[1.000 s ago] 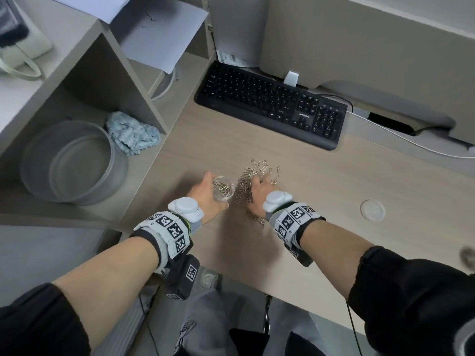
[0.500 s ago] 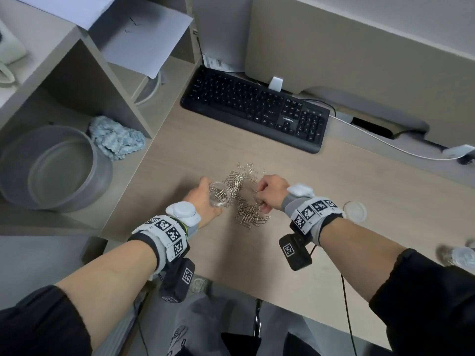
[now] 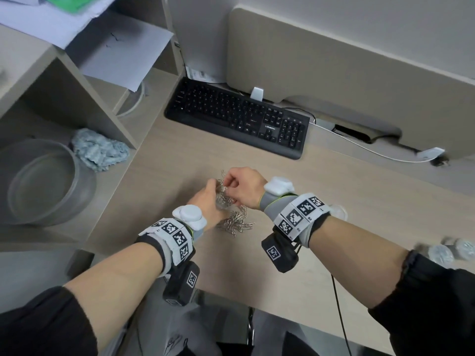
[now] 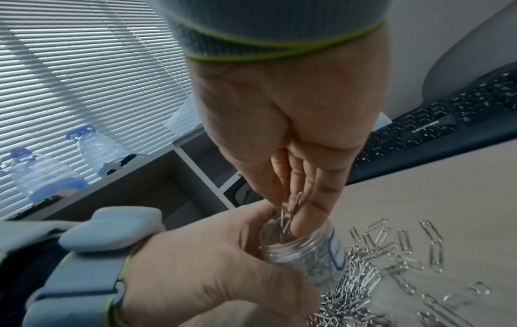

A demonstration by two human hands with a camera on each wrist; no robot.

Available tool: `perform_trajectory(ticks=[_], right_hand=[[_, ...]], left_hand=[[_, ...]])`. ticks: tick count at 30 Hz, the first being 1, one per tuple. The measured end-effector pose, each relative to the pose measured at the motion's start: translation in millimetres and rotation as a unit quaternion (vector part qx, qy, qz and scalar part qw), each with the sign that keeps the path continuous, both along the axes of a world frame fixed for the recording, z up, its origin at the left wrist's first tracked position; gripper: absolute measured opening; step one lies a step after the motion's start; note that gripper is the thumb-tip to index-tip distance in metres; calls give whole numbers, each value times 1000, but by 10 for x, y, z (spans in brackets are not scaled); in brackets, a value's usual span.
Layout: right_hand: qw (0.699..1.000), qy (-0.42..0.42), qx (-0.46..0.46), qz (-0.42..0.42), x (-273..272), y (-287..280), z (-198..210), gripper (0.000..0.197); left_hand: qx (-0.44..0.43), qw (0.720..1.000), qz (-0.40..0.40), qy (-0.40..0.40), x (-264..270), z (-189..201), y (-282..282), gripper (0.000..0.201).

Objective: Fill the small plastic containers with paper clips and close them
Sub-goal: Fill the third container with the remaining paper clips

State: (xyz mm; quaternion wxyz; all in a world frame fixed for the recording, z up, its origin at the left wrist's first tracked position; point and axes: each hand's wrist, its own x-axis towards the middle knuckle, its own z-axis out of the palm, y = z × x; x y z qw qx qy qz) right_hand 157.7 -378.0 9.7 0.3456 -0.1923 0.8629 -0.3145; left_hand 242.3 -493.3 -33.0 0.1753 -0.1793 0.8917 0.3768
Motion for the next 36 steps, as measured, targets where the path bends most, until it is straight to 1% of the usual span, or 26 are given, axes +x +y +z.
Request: perform_trajectory(ticks=[4,8,12,14,16,18,19,21,23,25,28,31,36], right_hand=[[999,34,16,35,-16,-25,57,17],[999,24,-8,26,-16,-52,72,23],[998,-27,-62,-2,-33,-85,73,23],[996,-34,-75,-13,-78,-102,64,24],[996,-44,-64,-52,-185,-82,-25,22],[995,-40,-24,-86,-327,32,-173,21],[996,-19,13,-86,-405,113,-260,20],[991,34,113,-56,-512,251,-435,20],[973,66,219,-14,-563,333,-608,25],[956,84,281,18,-573,343,-761,29],[953,88,288,20,-566,205,-911,31],[956,112,270,34,-527,-1,-939,42],[946,165,252,119,-451,-356,-929,64]], left_hand=[[-12,1000,-5,-4,1,25,-10,67],[-9,1000,-3,-5,10,16,-63,62],[-15,1000,5,-17,7,10,-104,53],[-12,1000,9,-15,18,-24,-152,57],[-17,1000,11,-9,41,-57,-244,67],[-29,999,22,-6,73,-66,-340,69],[-40,999,32,-10,90,-56,-387,69],[-59,997,57,-10,135,-68,-503,69],[-58,994,89,-9,167,-122,-627,67],[-48,992,114,-12,182,-175,-721,66],[-35,989,144,-20,185,-292,-844,65],[-38,988,150,-21,211,-389,-898,68],[-61,986,156,-13,233,-557,-1041,64]])
